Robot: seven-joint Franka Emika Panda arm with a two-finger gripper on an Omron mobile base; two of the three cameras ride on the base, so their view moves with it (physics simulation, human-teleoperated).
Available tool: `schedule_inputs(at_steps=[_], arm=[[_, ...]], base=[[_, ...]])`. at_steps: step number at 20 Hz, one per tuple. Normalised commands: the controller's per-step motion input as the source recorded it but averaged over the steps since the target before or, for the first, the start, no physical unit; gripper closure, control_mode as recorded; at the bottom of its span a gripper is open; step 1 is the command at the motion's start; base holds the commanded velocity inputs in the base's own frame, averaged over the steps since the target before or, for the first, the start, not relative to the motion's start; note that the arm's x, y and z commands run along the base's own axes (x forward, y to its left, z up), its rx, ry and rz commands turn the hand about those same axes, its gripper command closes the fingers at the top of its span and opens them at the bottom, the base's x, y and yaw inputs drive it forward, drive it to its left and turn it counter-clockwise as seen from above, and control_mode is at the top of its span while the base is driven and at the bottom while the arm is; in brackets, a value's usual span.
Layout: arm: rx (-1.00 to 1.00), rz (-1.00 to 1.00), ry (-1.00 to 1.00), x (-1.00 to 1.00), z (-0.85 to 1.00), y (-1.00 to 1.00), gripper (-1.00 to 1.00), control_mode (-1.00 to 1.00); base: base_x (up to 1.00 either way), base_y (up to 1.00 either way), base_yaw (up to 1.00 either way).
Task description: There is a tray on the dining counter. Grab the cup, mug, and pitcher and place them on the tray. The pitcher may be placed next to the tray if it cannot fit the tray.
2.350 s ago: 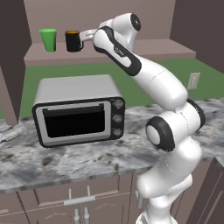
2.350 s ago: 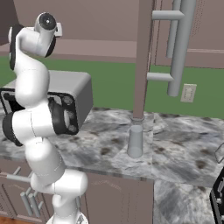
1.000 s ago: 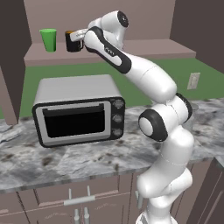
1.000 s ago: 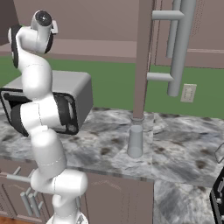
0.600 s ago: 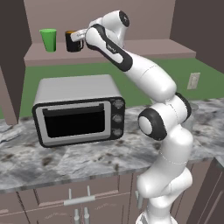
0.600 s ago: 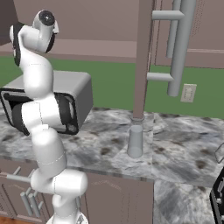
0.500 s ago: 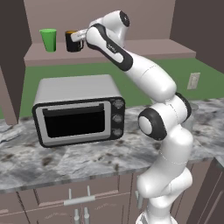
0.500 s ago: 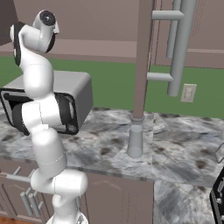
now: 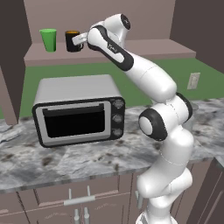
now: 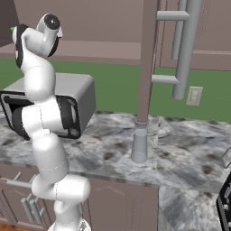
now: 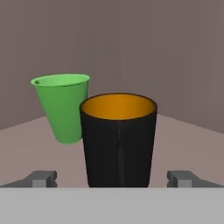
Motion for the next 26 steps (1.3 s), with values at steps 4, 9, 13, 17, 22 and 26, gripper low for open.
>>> schedule_inputs(at_steps=[4,9,13,17,22,26], arm=[[0.0,0.0,0.0,0.07,-0.11,0.0,-1.0,-1.0],[0.0,0.0,0.0,0.11,-0.01,0.01,-1.0,-1.0],[0.0,0.0,0.0,0.03,0.0,0.0,-1.0,-1.0],[0.0,0.0,0.0,0.03,0.0,0.0,-1.0,-1.0],[0.0,0.0,0.0,0.06,0.0,0.0,-1.0,-1.0],[0.0,0.0,0.0,0.04,0.0,0.0,-1.0,-1.0]], base=[[0.0,0.0,0.0],[0.0,0.0,0.0],[0.0,0.0,0.0],[0.0,0.0,0.0],[0.0,0.0,0.0],[0.0,0.0,0.0]])
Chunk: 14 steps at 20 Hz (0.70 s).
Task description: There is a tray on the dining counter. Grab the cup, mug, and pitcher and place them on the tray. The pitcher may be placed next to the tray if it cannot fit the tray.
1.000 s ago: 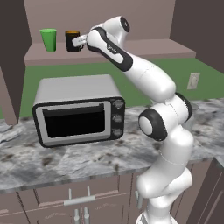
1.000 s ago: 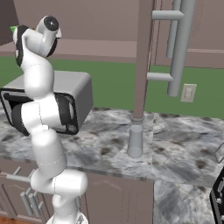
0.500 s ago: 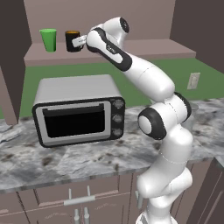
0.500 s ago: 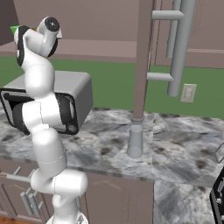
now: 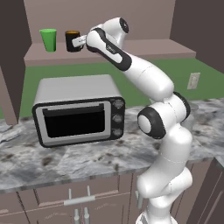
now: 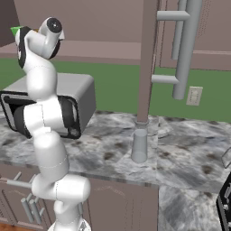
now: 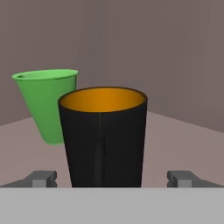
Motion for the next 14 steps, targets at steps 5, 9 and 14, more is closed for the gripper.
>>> schedule_inputs(at_steps=[5,9,14], arm=[[0.0,0.0,0.0,0.07,0.0,0.0,-1.0,-1.0],[0.0,0.0,0.0,0.07,0.0,0.03,-1.0,-1.0],[0.0,0.0,0.0,0.05,0.0,0.05,-1.0,-1.0]], base=[[0.0,0.0,0.0],[0.0,0.0,0.0],[0.0,0.0,0.0]])
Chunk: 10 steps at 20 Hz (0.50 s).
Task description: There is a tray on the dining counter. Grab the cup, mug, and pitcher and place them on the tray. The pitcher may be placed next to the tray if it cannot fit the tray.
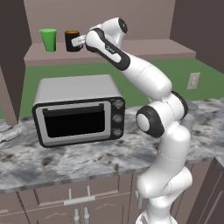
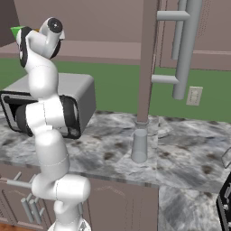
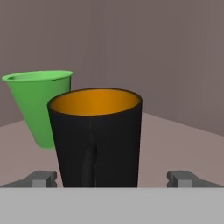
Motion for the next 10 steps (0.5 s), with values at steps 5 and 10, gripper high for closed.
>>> schedule_inputs(at_steps=[5,10], arm=[[0.0,0.0,0.0,0.05,0.0,0.06,-1.0,-1.0],[0.0,0.0,0.0,0.0,0.0,0.01,-1.0,-1.0]], base=[[0.0,0.0,0.0],[0.0,0.0,0.0]])
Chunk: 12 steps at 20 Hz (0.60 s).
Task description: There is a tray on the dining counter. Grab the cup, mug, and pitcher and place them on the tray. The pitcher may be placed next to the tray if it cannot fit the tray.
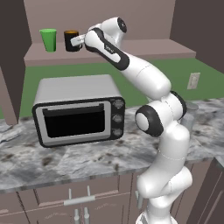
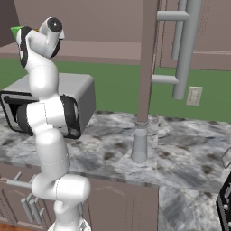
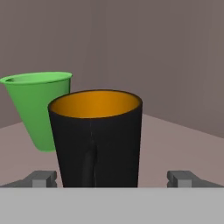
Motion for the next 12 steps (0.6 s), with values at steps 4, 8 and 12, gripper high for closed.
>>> schedule_inputs(at_steps=[4,8,12], arm=[[0.0,0.0,0.0,0.0,0.0,0.0,-1.0,-1.0],[0.0,0.0,0.0,0.0,0.0,0.0,-1.0,-1.0],[0.0,0.0,0.0,0.0,0.0,0.0,1.0,-1.0]], base=[[0.0,0.0,0.0],[0.0,0.0,0.0],[0.0,0.0,0.0]])
